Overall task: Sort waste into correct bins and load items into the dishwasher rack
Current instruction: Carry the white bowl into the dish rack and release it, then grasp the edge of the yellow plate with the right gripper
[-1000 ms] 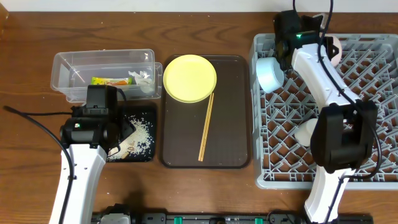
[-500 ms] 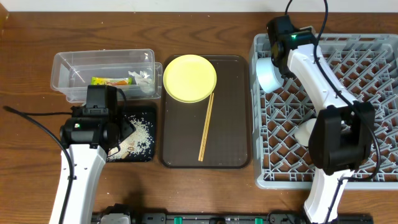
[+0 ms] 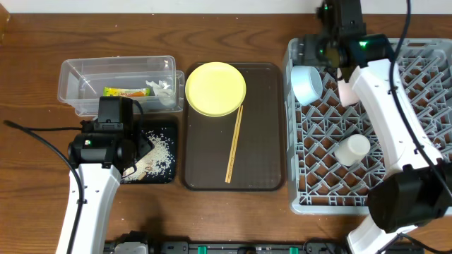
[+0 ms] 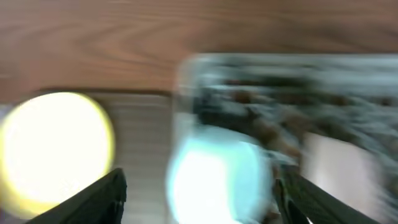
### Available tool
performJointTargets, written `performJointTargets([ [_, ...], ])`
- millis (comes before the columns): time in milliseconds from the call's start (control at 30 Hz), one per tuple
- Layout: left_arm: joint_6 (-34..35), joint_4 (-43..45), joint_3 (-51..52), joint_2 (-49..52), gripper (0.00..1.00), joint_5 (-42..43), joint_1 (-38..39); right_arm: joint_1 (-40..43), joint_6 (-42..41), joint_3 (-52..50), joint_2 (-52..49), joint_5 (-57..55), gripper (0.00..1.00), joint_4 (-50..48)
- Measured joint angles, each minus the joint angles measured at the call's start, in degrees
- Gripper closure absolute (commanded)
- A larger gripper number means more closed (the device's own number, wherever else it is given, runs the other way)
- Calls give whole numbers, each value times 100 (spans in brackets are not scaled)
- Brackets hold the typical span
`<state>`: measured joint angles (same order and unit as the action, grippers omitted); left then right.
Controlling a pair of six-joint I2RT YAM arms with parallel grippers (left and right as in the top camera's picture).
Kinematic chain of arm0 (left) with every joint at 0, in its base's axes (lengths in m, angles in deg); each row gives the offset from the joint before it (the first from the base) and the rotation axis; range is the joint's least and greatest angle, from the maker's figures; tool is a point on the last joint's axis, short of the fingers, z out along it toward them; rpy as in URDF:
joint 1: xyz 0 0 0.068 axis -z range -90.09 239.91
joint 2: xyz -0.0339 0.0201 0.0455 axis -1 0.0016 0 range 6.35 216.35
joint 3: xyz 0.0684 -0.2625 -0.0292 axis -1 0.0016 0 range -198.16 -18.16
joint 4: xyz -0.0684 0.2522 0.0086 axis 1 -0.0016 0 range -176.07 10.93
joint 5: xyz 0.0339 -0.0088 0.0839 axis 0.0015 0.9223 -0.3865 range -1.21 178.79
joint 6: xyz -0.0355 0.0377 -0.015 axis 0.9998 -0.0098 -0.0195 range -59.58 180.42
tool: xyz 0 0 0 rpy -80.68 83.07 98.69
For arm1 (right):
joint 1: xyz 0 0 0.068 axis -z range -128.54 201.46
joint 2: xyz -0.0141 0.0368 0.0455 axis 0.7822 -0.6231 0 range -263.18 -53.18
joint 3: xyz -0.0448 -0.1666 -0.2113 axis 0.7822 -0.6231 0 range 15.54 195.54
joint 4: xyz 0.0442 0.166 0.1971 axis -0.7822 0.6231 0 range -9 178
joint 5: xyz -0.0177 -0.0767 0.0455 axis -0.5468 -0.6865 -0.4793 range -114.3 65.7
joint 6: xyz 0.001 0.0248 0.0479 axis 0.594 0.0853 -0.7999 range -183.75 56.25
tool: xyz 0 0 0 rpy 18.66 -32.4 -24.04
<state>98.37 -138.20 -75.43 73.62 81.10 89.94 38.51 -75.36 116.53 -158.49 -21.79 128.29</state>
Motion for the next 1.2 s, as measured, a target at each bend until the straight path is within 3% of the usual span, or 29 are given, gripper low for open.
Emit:
performJointTargets([
  [200,0,0,0,0,26,-2,0,-608,83,0,-407,706,25,-514],
  [433,0,-2,0,0,26,-2,0,-1403,111,0,-1224,197,28,-734],
  [667,0,-2,0,0,26,0,0,-1716,-393,-2,-1947,-509,34,-815],
  [800,0,-2,0,0,26,-2,0,-1751,-706,-2,-2256,-621,43,-835],
  [1000,0,0,0,0,27,-2,0,-1751,-1001,-9,-2581,-520,75,-922],
  [1200,0,0,0,0,26,0,0,-1751,-1388,-13,-2601,-450,99,-955],
])
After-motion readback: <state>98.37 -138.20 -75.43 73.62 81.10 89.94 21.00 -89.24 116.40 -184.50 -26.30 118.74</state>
